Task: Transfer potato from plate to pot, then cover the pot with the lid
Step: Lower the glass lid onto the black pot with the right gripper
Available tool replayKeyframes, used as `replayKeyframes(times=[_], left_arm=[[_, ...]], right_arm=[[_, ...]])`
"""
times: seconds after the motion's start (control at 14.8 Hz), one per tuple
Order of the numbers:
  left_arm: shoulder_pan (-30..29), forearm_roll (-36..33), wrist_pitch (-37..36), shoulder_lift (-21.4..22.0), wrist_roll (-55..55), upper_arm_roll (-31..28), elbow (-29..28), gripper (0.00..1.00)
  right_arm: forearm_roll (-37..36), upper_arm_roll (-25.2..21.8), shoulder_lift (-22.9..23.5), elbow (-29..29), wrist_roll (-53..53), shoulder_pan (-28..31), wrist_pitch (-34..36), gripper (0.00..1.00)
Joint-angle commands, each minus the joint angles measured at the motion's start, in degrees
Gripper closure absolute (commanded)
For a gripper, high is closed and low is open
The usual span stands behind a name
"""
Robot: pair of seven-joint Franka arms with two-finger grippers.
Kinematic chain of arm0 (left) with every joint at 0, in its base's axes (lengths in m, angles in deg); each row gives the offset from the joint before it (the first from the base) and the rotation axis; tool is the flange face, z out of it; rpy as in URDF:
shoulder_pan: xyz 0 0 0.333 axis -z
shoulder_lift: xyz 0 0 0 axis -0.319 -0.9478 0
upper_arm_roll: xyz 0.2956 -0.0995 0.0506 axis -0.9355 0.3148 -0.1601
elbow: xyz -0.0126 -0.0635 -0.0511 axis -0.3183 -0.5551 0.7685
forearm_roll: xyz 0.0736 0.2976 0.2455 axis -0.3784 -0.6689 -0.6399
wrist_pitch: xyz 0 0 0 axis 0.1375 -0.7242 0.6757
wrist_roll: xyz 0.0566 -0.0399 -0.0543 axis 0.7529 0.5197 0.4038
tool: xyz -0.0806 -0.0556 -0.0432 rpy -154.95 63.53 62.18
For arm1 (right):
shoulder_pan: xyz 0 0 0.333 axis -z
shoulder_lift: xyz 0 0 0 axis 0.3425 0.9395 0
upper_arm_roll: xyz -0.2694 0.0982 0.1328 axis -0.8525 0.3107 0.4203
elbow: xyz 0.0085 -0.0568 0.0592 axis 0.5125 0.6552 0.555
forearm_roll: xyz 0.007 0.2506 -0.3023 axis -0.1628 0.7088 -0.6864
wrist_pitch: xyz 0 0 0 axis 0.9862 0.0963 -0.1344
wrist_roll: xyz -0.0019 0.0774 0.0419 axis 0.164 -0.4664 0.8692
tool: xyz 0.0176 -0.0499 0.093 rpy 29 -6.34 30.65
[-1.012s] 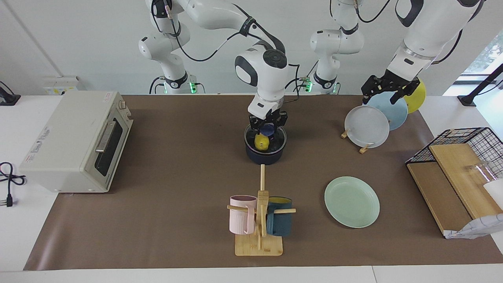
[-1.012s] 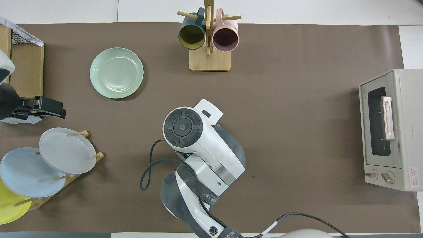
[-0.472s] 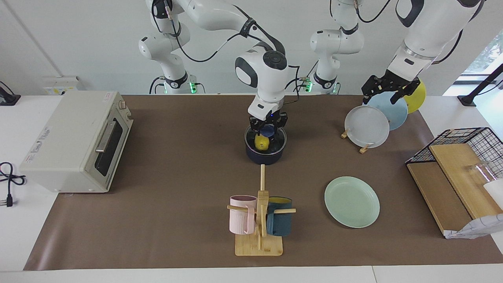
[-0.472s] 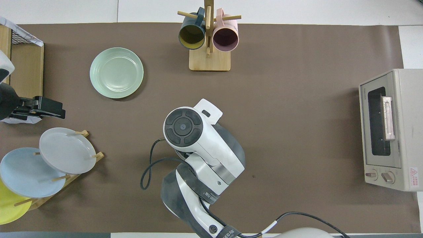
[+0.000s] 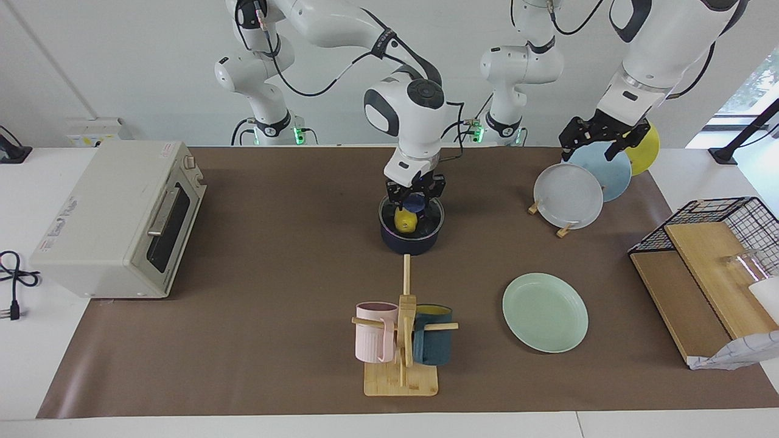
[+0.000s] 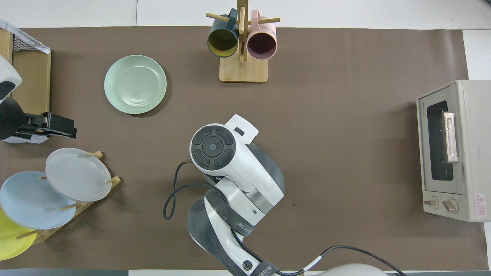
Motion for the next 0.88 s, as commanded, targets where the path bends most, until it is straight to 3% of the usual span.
replayKeyframes(times=[0.0, 0.13, 0.2, 0.54, 0.81], left_arm=[[-1.3, -0.97, -0.58, 0.25, -0.19, 1.11, -0.02, 0.0], [-1.3, -0.97, -0.58, 0.25, -0.19, 1.11, -0.02, 0.0], [-1.3, -0.97, -0.58, 0.25, -0.19, 1.11, -0.02, 0.0], [-1.73, -0.88, -0.14, 0.43, 0.6, 1.2, -0.19, 0.0], [-2.17, -0.53, 0.03, 0.43, 0.33, 1.2, -0.11, 0.0]], right_arm=[[-0.6, 0.4, -0.24, 0.63, 0.72, 0.57, -1.28, 0.85], [-0.68, 0.31, -0.24, 0.55, 0.54, 0.75, -1.28, 0.34], [-0.86, 0.31, -0.24, 0.55, 0.45, 0.75, -1.2, 0.0], [-1.04, -0.12, -0.94, -2.08, 0.28, 2.05, 0.9, 0.0], [-0.86, -0.12, -4.8, -4.46, -2.7, 6.36, 7.93, 0.0]])
